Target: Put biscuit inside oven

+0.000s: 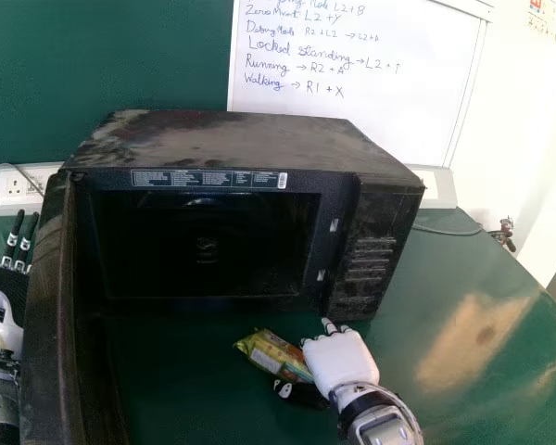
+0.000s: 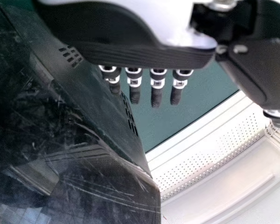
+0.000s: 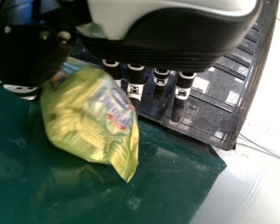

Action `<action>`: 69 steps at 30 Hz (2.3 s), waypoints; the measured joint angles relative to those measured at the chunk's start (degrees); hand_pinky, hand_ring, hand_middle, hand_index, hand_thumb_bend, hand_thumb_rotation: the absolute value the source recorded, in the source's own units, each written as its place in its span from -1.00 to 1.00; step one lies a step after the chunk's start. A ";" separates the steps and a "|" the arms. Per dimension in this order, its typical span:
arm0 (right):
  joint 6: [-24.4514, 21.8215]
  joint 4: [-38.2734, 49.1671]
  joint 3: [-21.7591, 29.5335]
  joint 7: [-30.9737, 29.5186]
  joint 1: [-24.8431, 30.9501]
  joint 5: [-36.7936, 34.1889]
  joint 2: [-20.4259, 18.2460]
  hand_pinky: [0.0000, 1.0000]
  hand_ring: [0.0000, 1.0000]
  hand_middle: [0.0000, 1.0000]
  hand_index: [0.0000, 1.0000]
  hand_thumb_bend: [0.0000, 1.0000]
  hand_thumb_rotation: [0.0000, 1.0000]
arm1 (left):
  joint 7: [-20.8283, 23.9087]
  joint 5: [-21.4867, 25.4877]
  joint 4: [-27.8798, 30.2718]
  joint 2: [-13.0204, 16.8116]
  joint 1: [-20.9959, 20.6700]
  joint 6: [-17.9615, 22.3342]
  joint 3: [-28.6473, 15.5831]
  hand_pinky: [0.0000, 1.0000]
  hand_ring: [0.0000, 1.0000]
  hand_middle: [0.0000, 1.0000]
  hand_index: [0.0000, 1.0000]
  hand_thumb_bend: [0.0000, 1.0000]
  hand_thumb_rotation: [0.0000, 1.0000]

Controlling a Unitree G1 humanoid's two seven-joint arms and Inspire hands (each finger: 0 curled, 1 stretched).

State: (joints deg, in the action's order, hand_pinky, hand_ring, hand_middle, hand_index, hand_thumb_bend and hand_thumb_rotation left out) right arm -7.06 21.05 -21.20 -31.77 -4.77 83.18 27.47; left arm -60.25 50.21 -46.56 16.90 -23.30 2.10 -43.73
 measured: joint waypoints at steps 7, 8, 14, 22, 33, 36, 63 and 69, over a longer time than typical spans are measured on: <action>-0.01 -0.69 0.74 4.44 1.33 -1.83 -0.03 0.60 0.30 0.27 0.35 0.39 -0.93 | -0.02 0.00 0.06 -0.10 0.07 0.01 0.00 -1.00 -0.72 -0.20 0.74 -0.73 0.25; 0.00 -0.96 0.85 5.42 1.48 -2.15 -0.03 0.59 0.29 0.26 0.34 0.38 -0.95 | -0.02 0.00 0.05 -0.15 0.07 0.01 0.00 -1.00 -0.72 -0.20 0.74 -0.74 0.26; 0.09 -1.77 1.58 10.26 2.76 -6.17 -0.56 0.58 0.22 0.22 0.31 0.35 -1.00 | -0.06 0.00 0.09 -0.19 0.10 0.10 0.01 -1.00 -0.70 -0.20 0.75 -0.74 0.33; 0.59 -2.19 2.19 13.72 3.50 -10.51 -1.40 0.54 0.21 0.21 0.03 0.07 -0.77 | 0.01 -0.04 0.79 -0.43 0.17 0.20 0.04 -1.00 -0.72 -0.19 0.74 -0.74 0.37; 0.61 -2.47 3.95 19.95 3.72 -12.89 -2.27 0.47 0.11 -0.05 0.06 0.04 -0.99 | 0.10 -0.05 0.88 -0.48 0.19 0.06 0.04 -1.00 -0.74 -0.22 0.73 -0.74 0.27; 0.60 -2.47 4.13 20.22 3.82 -13.17 -2.30 0.47 0.11 -0.07 0.07 0.05 -1.00 | 0.30 -0.04 0.99 -0.49 0.22 -0.15 0.04 -1.00 -0.76 -0.21 0.75 -0.75 0.32; -2.06 -2.36 5.82 20.82 2.87 -15.21 -3.33 0.44 0.13 -0.05 0.03 0.05 -1.00 | 0.58 -0.06 0.85 -0.43 0.19 0.59 0.03 -1.00 -0.77 -0.22 0.74 -0.74 0.26; -2.63 -2.14 6.07 20.42 0.95 -15.46 -3.56 0.44 0.18 -0.02 -0.02 0.06 -1.00 | -0.10 -0.01 0.54 -0.37 0.07 0.32 0.01 -1.00 -0.75 -0.22 0.75 -0.75 0.34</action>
State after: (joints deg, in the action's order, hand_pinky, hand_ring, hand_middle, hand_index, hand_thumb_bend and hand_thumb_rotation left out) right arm -9.69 18.90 -15.13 -11.35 -3.82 67.72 23.91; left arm -60.34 50.20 -46.02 16.53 -23.23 2.41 -43.72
